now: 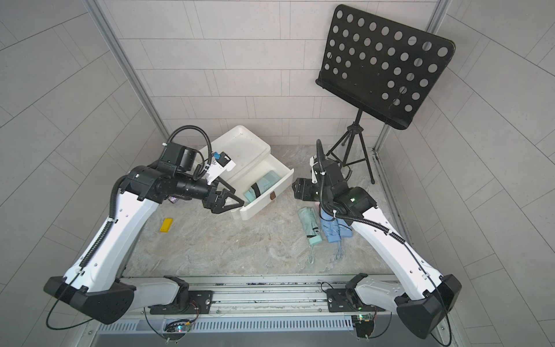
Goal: Place the umbrella in the drawer by color
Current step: Pick up the umbrella from the center of the board.
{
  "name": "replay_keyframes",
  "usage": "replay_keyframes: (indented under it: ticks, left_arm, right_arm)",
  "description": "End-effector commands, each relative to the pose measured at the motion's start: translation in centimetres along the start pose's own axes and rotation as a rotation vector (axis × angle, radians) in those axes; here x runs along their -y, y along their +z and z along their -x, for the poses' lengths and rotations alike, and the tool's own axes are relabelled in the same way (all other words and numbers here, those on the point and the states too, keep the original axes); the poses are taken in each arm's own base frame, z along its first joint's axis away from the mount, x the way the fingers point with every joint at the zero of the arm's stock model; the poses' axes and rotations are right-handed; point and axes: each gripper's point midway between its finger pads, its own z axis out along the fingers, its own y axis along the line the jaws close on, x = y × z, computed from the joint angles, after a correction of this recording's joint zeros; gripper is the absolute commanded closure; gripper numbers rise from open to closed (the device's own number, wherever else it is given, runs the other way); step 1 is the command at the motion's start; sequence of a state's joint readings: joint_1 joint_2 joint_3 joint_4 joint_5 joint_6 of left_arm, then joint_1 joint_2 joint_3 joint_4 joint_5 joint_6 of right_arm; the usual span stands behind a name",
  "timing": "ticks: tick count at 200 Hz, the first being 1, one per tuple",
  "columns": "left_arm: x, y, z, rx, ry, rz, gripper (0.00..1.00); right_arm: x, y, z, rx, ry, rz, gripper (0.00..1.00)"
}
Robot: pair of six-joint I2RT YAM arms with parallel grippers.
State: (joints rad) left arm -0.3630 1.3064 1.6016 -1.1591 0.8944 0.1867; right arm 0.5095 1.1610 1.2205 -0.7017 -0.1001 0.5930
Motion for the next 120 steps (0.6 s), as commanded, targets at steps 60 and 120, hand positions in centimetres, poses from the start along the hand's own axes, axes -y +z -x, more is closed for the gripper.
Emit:
replay_keyframes:
  ticks: [60, 120]
  left_arm:
    - [1.1, 1.6, -3.0, -0.077, 0.018, -0.065, 0.0]
    - [0.5, 2.1, -3.1, -0.08, 0.007, -0.064, 0.0]
  right_arm:
    - [7.7, 5.0, -8.4, -0.246, -0.075, -0.285, 0.18]
    - [9.4, 8.0, -10.4, -0.37, -0.084, -0.353, 0.15]
